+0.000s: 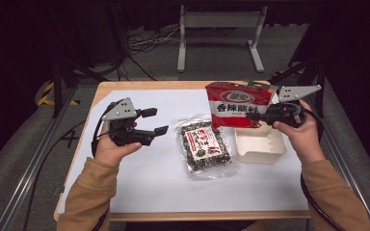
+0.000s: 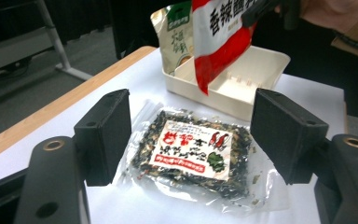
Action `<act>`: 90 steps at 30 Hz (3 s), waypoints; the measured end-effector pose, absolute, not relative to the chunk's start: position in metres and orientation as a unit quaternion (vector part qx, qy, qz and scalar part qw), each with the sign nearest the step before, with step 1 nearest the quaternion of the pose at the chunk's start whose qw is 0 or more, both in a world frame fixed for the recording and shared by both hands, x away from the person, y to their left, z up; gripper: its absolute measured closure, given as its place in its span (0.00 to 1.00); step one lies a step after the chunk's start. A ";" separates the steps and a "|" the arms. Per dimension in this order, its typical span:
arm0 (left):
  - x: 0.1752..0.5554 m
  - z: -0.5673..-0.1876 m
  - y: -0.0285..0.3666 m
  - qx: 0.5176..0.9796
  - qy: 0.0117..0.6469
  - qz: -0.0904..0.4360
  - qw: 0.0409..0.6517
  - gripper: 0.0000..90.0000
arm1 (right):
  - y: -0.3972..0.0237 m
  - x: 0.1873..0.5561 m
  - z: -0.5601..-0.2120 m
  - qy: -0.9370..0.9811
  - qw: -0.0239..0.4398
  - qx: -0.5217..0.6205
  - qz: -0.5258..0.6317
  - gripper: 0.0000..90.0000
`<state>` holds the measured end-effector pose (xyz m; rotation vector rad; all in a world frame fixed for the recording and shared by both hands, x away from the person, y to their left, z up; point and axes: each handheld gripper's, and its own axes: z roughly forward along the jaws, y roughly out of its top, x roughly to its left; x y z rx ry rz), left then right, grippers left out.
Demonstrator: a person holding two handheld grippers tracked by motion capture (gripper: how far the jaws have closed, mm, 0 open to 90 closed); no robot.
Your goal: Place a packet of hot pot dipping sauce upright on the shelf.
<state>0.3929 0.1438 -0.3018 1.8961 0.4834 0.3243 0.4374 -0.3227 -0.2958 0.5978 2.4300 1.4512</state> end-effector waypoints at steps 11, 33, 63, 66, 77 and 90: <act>0.404 -0.316 0.147 0.799 0.227 0.137 0.539 0.30 | -0.344 0.450 -0.294 0.826 0.146 0.226 0.495 0.93; 0.414 -0.333 0.147 0.800 0.258 0.136 0.524 0.28 | -0.379 0.470 -0.299 0.812 0.166 0.265 0.493 0.93; 0.420 -0.344 0.143 0.803 0.269 0.117 0.519 0.25 | -0.393 0.499 -0.348 0.815 0.144 0.308 0.469 0.93; 0.421 -0.345 0.144 0.802 0.272 0.113 0.519 0.25 | -0.392 0.501 -0.353 0.821 0.141 0.309 0.459 0.93; 0.421 -0.345 0.143 0.803 0.274 0.111 0.518 0.23 | -0.384 0.499 -0.356 0.830 0.166 0.316 0.428 0.92; 0.422 -0.348 0.141 0.803 0.279 0.101 0.516 0.24 | -0.372 0.496 -0.361 0.850 0.196 0.337 0.355 0.92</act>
